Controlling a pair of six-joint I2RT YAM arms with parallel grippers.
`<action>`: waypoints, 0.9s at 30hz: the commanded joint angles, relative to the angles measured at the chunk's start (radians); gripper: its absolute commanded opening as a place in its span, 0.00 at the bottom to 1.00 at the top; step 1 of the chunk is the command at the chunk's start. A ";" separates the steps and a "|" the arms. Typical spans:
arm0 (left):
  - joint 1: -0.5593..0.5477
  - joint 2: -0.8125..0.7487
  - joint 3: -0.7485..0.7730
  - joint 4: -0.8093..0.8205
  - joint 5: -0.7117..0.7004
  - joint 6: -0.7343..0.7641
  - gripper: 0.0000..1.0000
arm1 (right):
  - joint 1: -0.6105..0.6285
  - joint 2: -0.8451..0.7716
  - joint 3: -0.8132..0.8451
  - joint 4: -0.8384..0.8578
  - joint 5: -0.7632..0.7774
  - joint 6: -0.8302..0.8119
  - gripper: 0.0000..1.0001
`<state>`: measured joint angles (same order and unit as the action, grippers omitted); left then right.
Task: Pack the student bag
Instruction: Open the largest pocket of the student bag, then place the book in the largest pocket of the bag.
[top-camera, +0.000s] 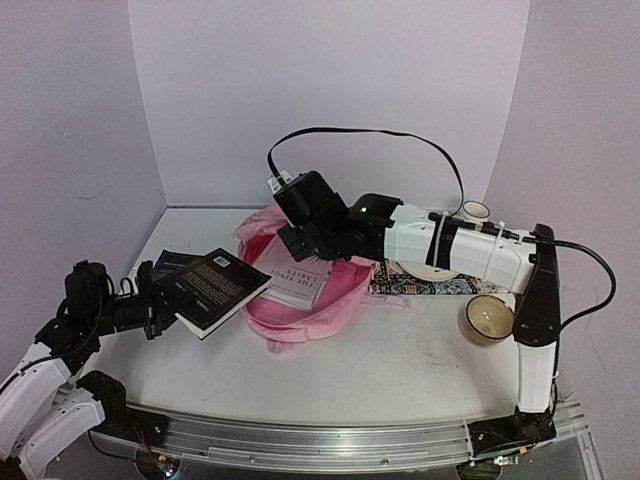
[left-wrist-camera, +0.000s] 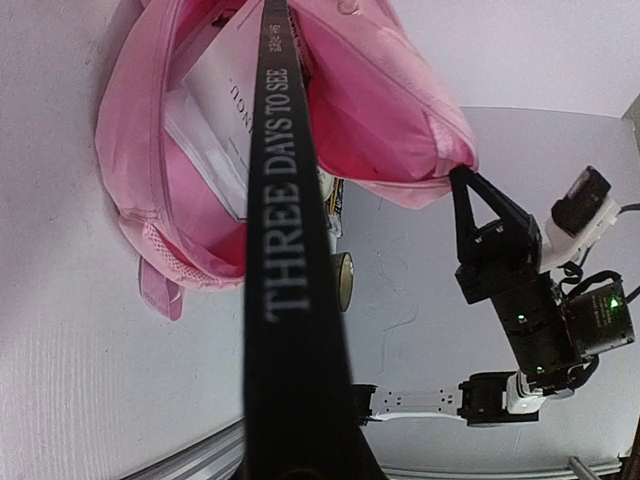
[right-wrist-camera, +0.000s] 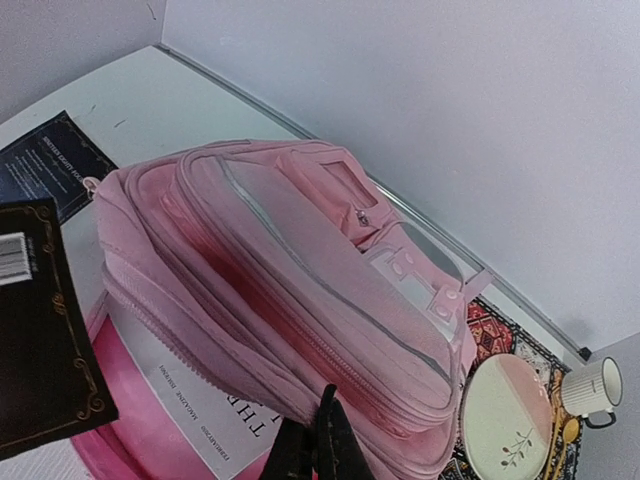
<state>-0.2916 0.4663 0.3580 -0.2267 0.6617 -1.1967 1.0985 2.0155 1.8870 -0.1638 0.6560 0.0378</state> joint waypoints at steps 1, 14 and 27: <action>-0.015 0.040 -0.042 0.251 0.048 -0.061 0.08 | 0.008 -0.075 0.041 0.095 -0.059 0.054 0.00; -0.285 0.301 0.012 0.562 -0.245 -0.077 0.06 | 0.010 -0.139 -0.034 0.155 -0.154 0.065 0.00; -0.395 0.781 0.106 0.935 -0.432 -0.124 0.04 | 0.018 -0.165 -0.072 0.156 -0.213 0.083 0.00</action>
<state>-0.6279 1.1530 0.3596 0.4744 0.3332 -1.3206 1.1015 1.9503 1.8034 -0.1192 0.4514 0.0956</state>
